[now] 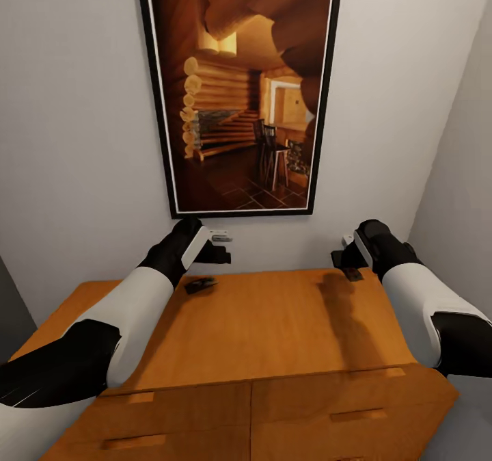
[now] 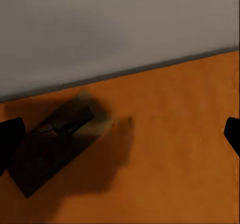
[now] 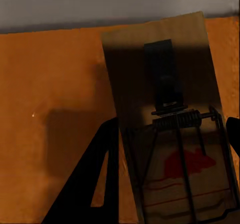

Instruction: Take the four mousetraps from the cabinet in the bathroom and place them on the bathroom floor. Make sure all four end up on the same floor surface, and ensure that at least two of them are either under or directly next to the same bathroom sink.

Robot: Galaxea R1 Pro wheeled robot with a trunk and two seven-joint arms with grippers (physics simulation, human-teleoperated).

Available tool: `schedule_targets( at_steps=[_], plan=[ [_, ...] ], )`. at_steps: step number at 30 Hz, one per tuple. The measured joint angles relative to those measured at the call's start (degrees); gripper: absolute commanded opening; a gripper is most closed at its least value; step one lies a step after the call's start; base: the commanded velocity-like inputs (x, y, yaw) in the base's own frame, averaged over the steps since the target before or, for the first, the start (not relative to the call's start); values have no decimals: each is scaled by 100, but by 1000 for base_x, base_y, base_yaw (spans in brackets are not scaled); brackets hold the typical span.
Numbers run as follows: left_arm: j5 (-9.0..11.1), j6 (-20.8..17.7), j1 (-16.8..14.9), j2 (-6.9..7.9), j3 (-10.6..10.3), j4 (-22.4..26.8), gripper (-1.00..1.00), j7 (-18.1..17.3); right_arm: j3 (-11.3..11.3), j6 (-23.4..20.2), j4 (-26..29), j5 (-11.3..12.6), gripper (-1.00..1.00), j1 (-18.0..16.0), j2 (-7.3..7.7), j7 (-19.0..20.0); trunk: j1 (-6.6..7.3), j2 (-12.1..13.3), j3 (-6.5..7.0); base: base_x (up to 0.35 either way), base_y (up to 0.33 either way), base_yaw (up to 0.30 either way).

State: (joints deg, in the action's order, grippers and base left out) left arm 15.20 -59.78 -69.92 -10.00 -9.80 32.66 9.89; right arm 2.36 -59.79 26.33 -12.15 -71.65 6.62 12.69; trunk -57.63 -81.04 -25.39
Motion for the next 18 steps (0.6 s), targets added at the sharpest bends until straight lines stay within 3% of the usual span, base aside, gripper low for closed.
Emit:
schedule_targets(
  at_steps=[9,18],
  plan=[
    [5,2,0,0,-8,-11,100,8,1,0,-5,6,-100,-3,185,-13,0,0,40,0,0,-258],
    [18,1,0,0,-13,-43,100,1,-2,-1,-12,13,-100,20,192,-16,0,0,81,0,0,-261]
  ],
)
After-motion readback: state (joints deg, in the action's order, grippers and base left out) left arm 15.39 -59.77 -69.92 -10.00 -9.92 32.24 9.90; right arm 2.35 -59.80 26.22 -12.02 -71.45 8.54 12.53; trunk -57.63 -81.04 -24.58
